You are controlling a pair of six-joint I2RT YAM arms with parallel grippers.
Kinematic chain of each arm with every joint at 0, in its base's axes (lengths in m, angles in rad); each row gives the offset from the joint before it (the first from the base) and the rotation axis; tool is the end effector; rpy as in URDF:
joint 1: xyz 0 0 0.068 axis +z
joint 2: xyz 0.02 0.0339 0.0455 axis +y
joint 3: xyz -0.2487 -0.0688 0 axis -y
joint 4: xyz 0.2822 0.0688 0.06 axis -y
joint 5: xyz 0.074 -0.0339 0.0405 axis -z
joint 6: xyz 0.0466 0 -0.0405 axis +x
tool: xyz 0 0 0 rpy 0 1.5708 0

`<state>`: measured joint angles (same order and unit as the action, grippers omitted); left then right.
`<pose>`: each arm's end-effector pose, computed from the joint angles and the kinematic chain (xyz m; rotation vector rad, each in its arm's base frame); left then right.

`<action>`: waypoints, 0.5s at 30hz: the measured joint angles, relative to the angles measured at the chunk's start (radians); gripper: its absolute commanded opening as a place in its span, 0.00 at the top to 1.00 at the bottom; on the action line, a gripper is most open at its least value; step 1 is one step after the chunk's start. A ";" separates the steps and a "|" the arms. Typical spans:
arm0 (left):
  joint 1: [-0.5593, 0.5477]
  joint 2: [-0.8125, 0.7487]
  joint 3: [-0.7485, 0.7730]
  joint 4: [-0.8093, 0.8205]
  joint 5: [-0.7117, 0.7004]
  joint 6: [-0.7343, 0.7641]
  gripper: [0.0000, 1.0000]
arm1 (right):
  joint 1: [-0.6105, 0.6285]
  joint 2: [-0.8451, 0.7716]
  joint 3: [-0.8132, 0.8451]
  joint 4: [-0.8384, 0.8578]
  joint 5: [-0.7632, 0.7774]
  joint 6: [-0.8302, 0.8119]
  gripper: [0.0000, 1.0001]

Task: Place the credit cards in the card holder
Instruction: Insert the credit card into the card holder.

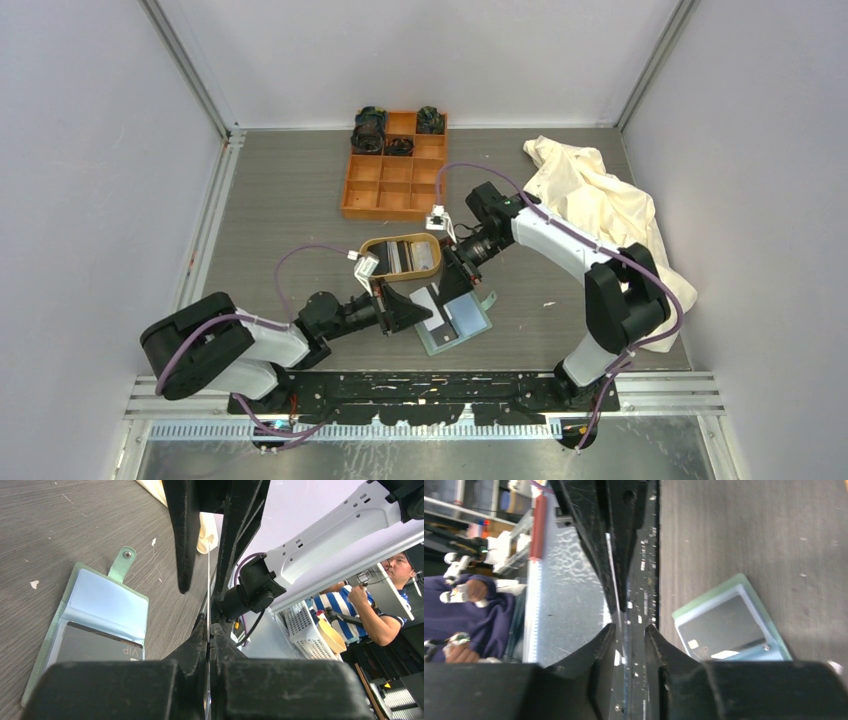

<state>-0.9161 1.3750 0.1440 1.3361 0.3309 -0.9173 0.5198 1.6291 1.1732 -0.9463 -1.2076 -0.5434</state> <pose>0.1339 -0.1993 0.1238 0.3148 1.7023 -1.6738 0.2643 0.2015 0.2021 -1.3702 2.0472 1.6937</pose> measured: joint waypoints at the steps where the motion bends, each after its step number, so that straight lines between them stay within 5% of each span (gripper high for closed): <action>1: 0.000 -0.003 -0.005 0.004 -0.010 -0.003 1.00 | -0.003 -0.004 0.000 -0.004 0.022 -0.008 0.51; 8: -0.020 0.076 -0.016 -0.005 -0.087 -0.164 1.00 | -0.048 -0.253 -0.148 0.047 0.298 -0.273 0.19; 15: -0.174 0.275 -0.003 -0.017 -0.239 -0.332 1.00 | -0.046 -0.409 -0.400 0.033 0.524 -0.714 0.16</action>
<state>-1.0897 1.6497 0.1406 1.3193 0.0921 -1.2491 0.4740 1.2198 0.7734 -0.9131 -0.6838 -1.2575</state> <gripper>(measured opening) 0.009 0.840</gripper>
